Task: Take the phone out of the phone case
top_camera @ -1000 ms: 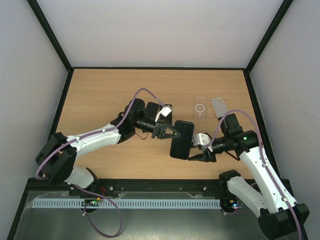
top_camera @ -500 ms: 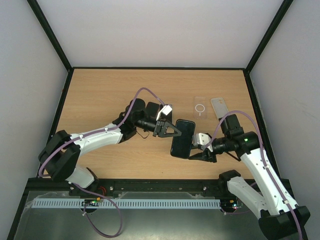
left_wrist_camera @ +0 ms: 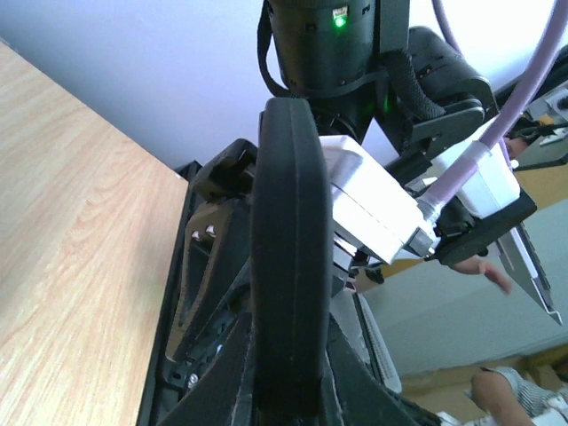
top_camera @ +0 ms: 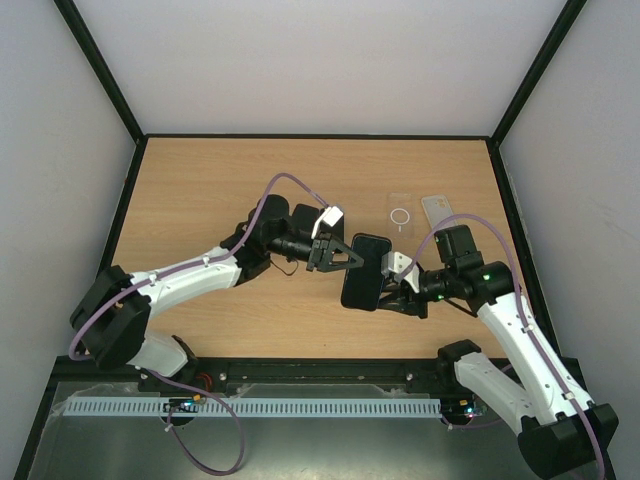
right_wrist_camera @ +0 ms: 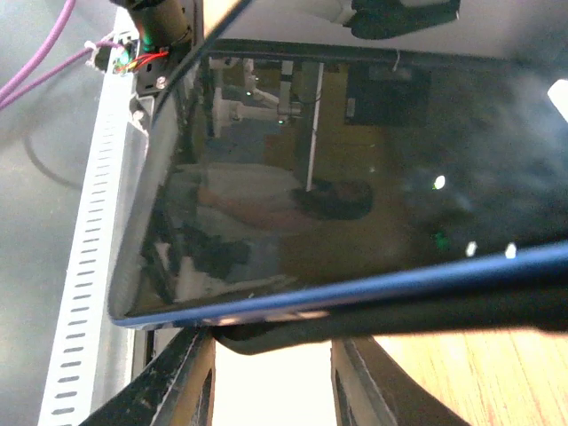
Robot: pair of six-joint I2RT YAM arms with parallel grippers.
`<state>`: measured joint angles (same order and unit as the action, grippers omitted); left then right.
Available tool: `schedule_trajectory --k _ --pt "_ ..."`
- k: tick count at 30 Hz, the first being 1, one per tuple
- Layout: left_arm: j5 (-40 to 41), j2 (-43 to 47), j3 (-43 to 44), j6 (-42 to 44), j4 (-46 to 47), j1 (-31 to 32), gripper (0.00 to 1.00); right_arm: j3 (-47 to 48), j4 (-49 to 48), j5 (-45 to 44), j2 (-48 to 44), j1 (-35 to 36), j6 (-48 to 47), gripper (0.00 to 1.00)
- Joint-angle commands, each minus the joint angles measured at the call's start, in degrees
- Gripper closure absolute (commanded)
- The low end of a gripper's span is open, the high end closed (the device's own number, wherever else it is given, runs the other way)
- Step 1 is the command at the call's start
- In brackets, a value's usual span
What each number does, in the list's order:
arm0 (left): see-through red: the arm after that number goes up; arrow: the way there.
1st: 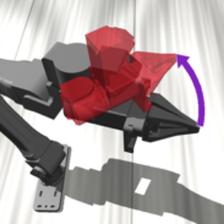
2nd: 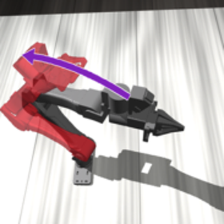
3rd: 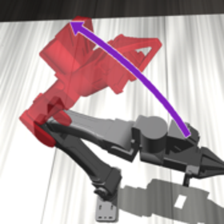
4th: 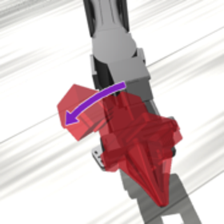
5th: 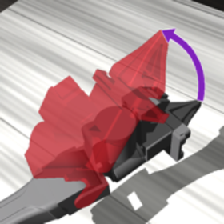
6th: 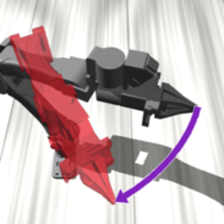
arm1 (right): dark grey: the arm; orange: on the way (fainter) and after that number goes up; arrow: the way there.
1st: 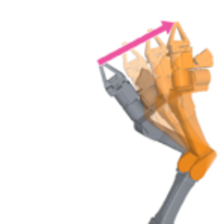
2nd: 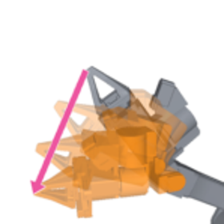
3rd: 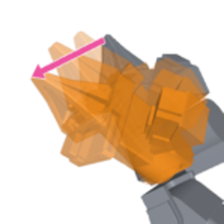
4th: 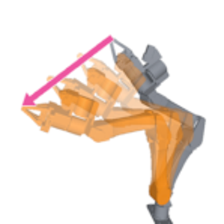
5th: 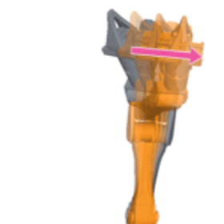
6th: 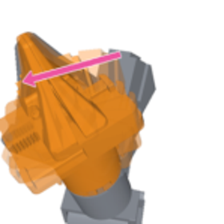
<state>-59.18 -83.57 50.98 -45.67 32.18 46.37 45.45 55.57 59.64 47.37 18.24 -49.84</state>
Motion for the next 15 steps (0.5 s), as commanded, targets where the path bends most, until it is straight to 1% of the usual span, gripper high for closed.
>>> schedule_trajectory --k 1,4,7,9,11,12,15 --pt "-8.42 3.17 1.96 -1.04 0.11 4.91 0.97 0.81 -25.05 -1.14 1.12 -0.81 16.47 0.66" --pt "-8.10 3.26 1.46 -0.79 0.58 5.20 0.97 1.48 -28.08 -1.36 1.72 -1.38 22.74 0.64" --pt "-8.04 3.41 0.87 -0.09 0.51 5.25 0.97 2.04 -29.79 2.18 2.24 -2.24 27.76 0.60" --pt "-8.04 3.17 0.56 0.29 0.50 5.24 0.97 2.25 -32.15 5.40 2.72 -3.17 32.35 0.56" --pt "-7.98 3.05 0.45 0.92 0.01 5.22 0.97 2.10 -35.57 9.60 3.40 -4.36 37.84 0.49" --pt "-7.86 3.05 0.37 1.44 -0.34 5.22 0.97 1.86 -38.71 12.10 3.81 -5.17 42.05 0.46" --pt "-7.05 2.94 0.03 3.22 -1.17 5.26 0.97 1.18 -45.79 20.47 5.67 -7.05 51.68 0.44"
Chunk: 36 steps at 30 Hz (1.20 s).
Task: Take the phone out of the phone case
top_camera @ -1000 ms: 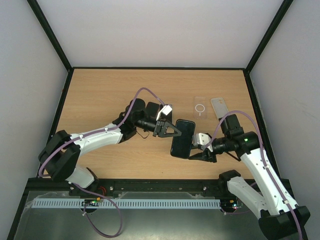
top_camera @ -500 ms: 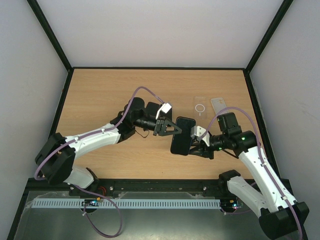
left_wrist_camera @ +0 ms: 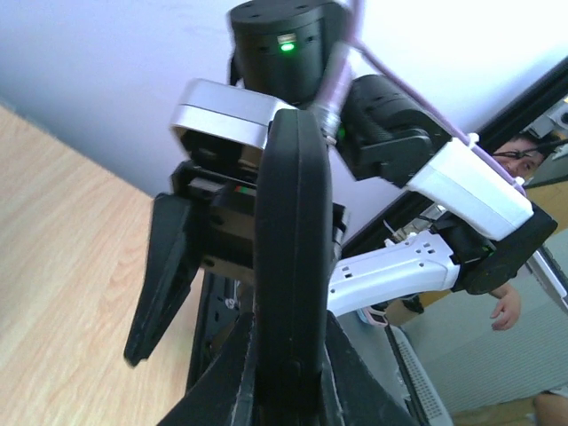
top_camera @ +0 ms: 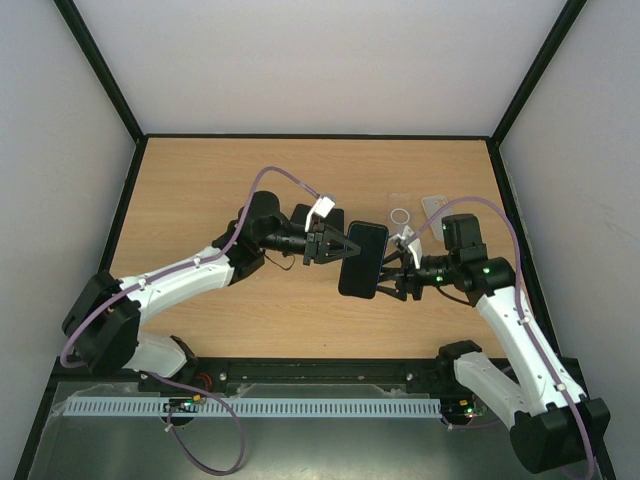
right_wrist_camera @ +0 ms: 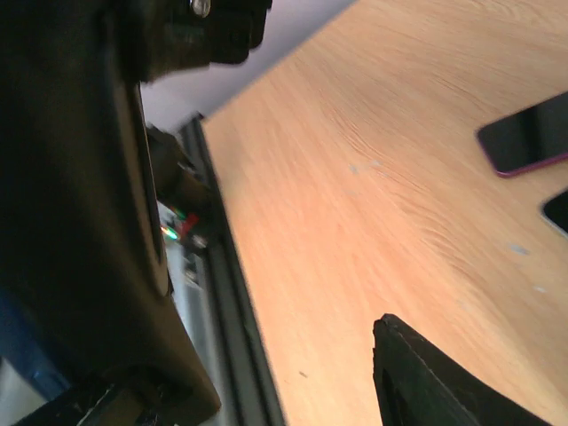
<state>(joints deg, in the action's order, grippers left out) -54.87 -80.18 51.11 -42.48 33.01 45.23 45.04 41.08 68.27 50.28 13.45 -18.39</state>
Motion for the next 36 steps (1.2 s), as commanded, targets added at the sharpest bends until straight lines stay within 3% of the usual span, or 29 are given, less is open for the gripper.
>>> schedule_trajectory --k 1,6,13,17,21,23,27,31,36 --pt "-11.02 -0.42 -0.24 0.50 -2.15 6.44 0.97 1.58 -32.96 13.57 3.39 -2.51 22.59 0.44" --pt "-7.35 -1.38 -1.91 0.60 0.92 6.24 0.97 3.77 -26.81 18.22 4.66 -2.60 20.23 0.56" --pt "-2.49 -7.06 -2.43 -7.46 15.45 3.67 0.97 3.27 -20.11 18.06 1.53 -2.60 19.66 0.97" --pt "1.05 -6.88 -0.83 -8.40 14.63 0.69 0.94 -0.22 -25.62 13.37 -1.05 -2.56 28.38 0.98" --pt "5.68 -2.68 1.48 -6.90 6.35 -3.99 0.67 -0.76 -24.91 5.78 -2.41 -2.69 35.90 0.98" --pt "11.42 0.72 5.16 0.56 -6.00 -5.36 0.52 0.43 -21.16 0.68 -1.94 -2.76 37.09 0.98" --pt "29.35 5.06 11.92 13.88 -28.71 -4.36 0.34 -0.05 -18.34 -3.60 -0.91 -2.88 40.36 0.98" --pt "45.33 7.23 11.60 18.36 -35.39 -0.74 0.30 -2.01 -18.90 -8.32 -1.18 -2.99 42.85 0.98" --pt "68.37 5.44 10.82 26.63 -36.65 12.00 0.29 -2.45 -18.18 -19.17 -0.93 -3.17 46.80 0.98"
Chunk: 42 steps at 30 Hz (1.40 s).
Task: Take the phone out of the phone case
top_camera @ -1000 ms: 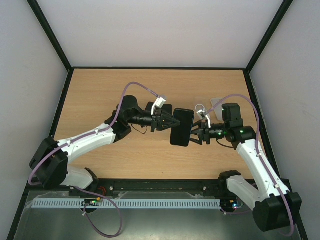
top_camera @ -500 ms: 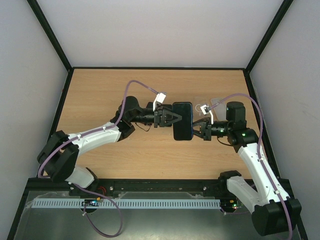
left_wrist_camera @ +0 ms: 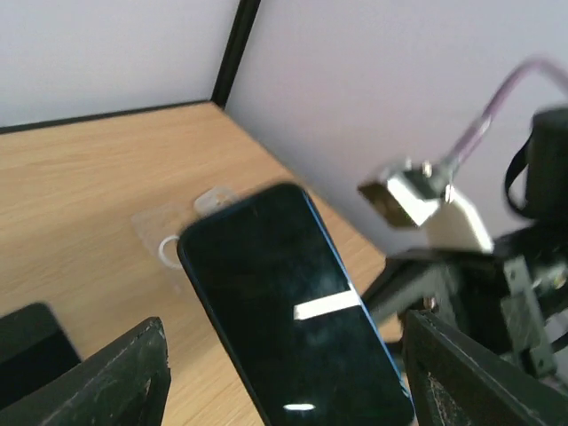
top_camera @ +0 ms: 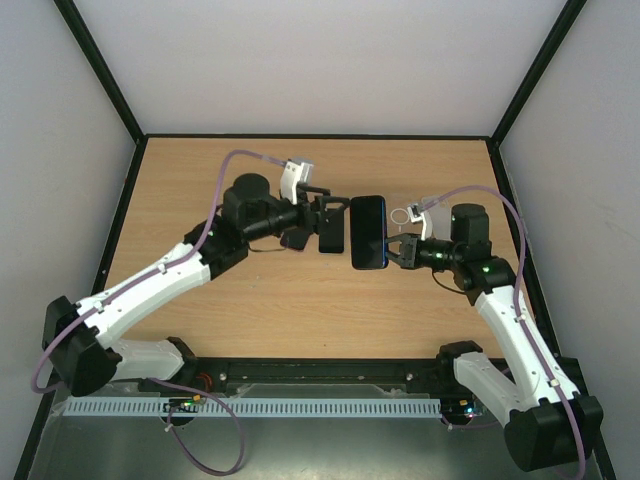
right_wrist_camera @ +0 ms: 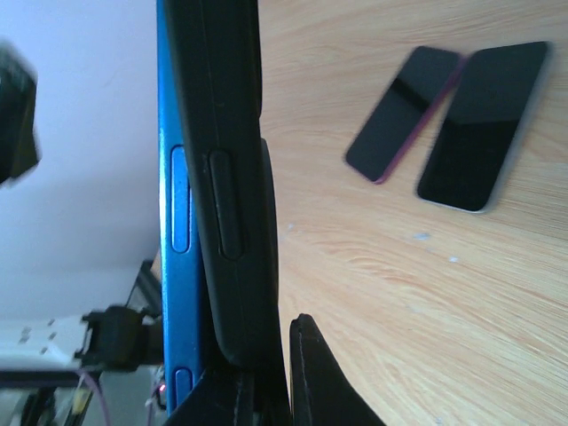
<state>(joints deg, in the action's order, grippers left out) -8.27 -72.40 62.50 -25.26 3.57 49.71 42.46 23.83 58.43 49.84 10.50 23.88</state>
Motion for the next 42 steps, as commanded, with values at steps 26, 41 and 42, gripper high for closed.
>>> schedule_trajectory --k 26,41,42 --pt "55.31 -25.67 7.28 34.23 3.37 29.29 0.24 -3.69 -1.26 -16.61 -2.78 -0.33 5.75 0.98" --pt "61.36 -29.22 7.60 39.24 6.54 29.19 0.35 -4.27 -1.92 -10.84 -3.50 -0.31 7.33 0.98" --pt "62.41 -29.53 7.52 39.85 6.91 29.19 0.35 -4.29 -2.13 -9.92 -3.52 -0.31 7.59 0.98"
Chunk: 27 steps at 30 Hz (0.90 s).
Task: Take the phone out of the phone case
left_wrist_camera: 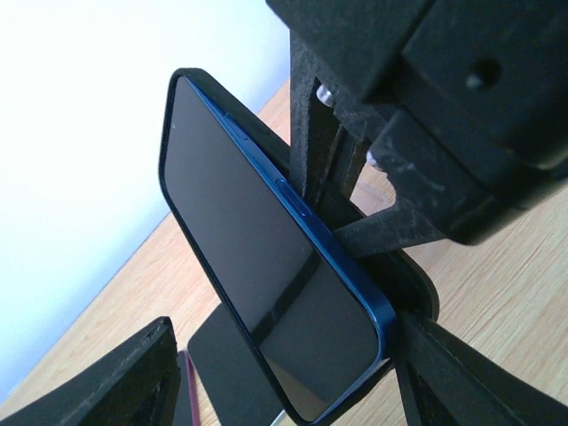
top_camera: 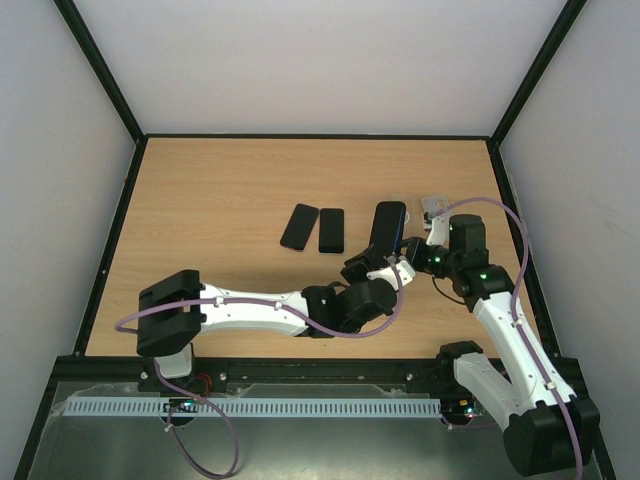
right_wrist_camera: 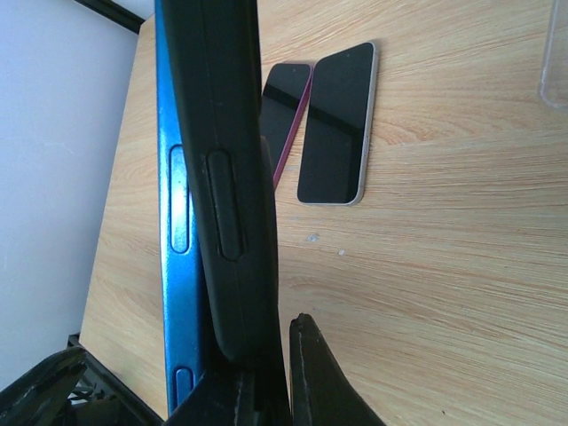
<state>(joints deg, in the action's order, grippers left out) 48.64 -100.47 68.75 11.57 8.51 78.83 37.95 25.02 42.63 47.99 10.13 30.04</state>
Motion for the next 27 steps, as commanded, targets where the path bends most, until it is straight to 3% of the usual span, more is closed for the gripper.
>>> schedule_trajectory --k 1,3,7,11,15,21,27 --pt "6.57 -1.76 1.03 4.25 2.74 0.03 0.35 0.25 -3.44 6.65 -1.62 0.05 1.76 0.98" --pt "9.30 -2.32 0.36 6.27 5.19 0.09 0.38 0.19 -3.40 8.46 -1.58 0.06 2.37 0.98" --pt "10.88 -2.13 -1.06 11.71 10.50 -0.30 0.53 1.44 -1.68 10.87 -0.64 0.06 2.97 0.98" --pt "9.03 -1.04 2.10 11.38 7.50 -2.77 0.76 2.69 2.12 12.86 1.60 0.06 1.73 0.98" --pt "4.50 1.82 2.80 7.95 6.21 -4.33 0.96 2.17 1.98 7.99 0.66 0.06 0.15 0.98" --pt "3.29 6.97 2.19 3.74 5.54 -4.80 0.97 3.18 4.52 -9.95 -1.36 0.05 -4.67 0.98" --pt "-2.79 14.13 1.22 -6.69 1.90 -7.32 0.97 3.80 4.60 -16.46 -1.25 0.06 -5.94 0.98"
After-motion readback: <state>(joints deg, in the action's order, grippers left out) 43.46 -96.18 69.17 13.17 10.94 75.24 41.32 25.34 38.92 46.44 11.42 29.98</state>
